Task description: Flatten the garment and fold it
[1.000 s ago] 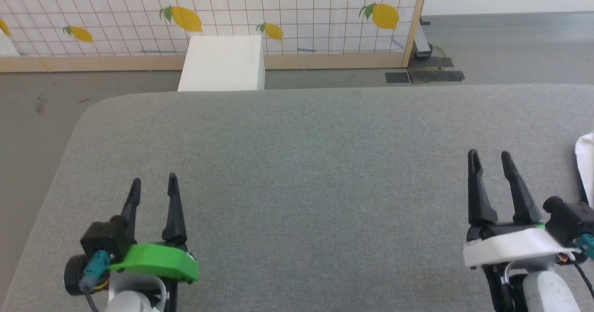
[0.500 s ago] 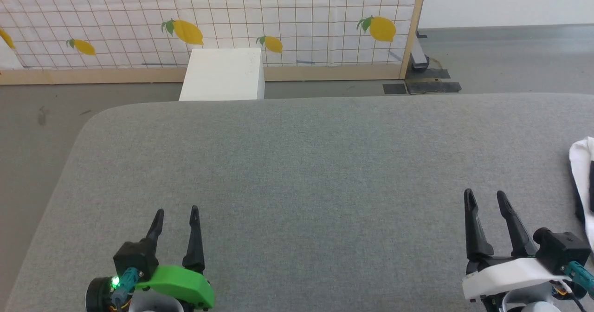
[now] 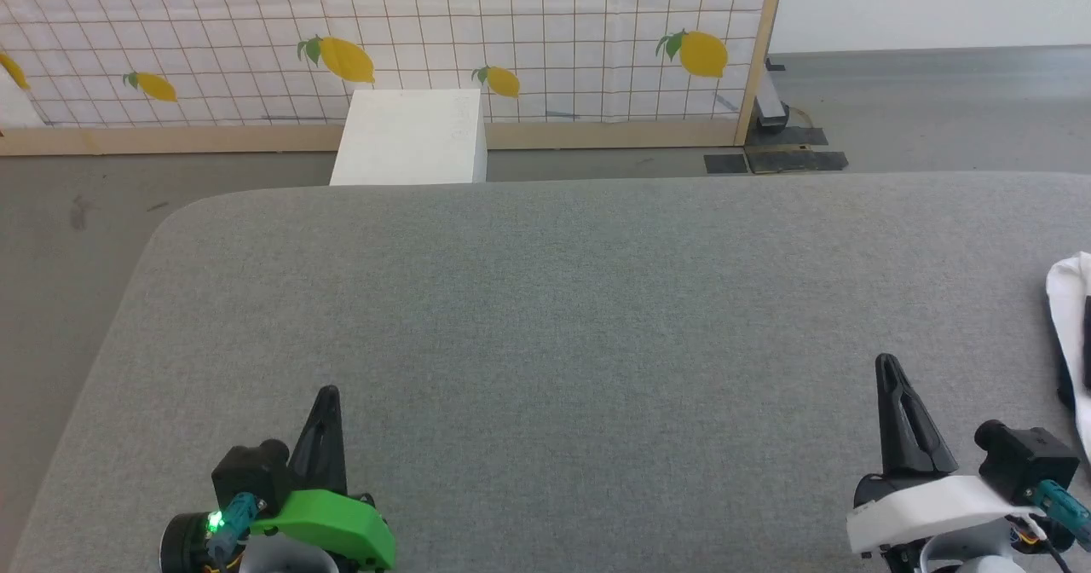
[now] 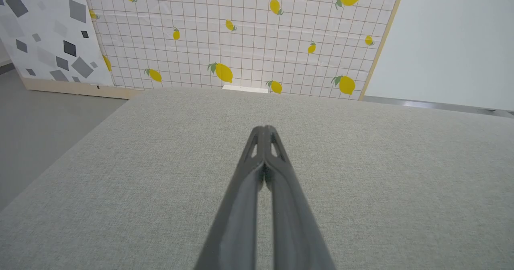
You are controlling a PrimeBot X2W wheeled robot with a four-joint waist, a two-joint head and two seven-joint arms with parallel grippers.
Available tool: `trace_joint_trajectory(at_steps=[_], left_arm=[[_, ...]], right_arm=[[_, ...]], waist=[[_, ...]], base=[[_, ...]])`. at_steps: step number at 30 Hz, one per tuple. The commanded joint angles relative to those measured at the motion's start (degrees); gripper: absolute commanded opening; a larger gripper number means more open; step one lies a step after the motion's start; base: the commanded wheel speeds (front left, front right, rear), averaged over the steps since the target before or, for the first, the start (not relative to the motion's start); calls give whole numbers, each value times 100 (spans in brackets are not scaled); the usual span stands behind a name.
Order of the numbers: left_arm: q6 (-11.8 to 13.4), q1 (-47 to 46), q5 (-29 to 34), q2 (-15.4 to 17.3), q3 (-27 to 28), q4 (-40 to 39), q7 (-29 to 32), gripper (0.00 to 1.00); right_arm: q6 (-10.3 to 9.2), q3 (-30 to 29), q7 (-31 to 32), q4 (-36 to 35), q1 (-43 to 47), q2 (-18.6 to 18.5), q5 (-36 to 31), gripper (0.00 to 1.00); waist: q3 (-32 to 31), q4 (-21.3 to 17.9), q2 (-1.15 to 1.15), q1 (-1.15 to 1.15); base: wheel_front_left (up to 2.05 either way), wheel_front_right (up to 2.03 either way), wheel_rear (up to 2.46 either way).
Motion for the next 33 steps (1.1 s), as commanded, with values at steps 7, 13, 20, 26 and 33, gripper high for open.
trace_joint_trajectory(at_steps=[7,13,20,26,33], left_arm=[[-5,10,106,-20,36,-112,99,0],[-8,16,166,-31,56,-177,167,0],[-12,22,233,-43,80,-252,246,0],[-15,28,293,-54,100,-317,314,0],[-18,34,362,-67,124,-394,395,0]], right_arm=[[-1,22,115,-92,-1,1,-127,0],[-1,36,184,-146,-1,1,-198,0],[-2,52,264,-208,-2,1,-280,0],[-2,66,333,-261,-3,0,-351,0],[-3,83,415,-325,-3,0,-436,0]], waist=[[15,3,0,0],[26,5,0,0],[39,8,0,0],[50,10,0,0],[63,12,0,0]], base=[[0,0,0],[0,0,0],[0,0,0],[0,0,0],[0,0,0]])
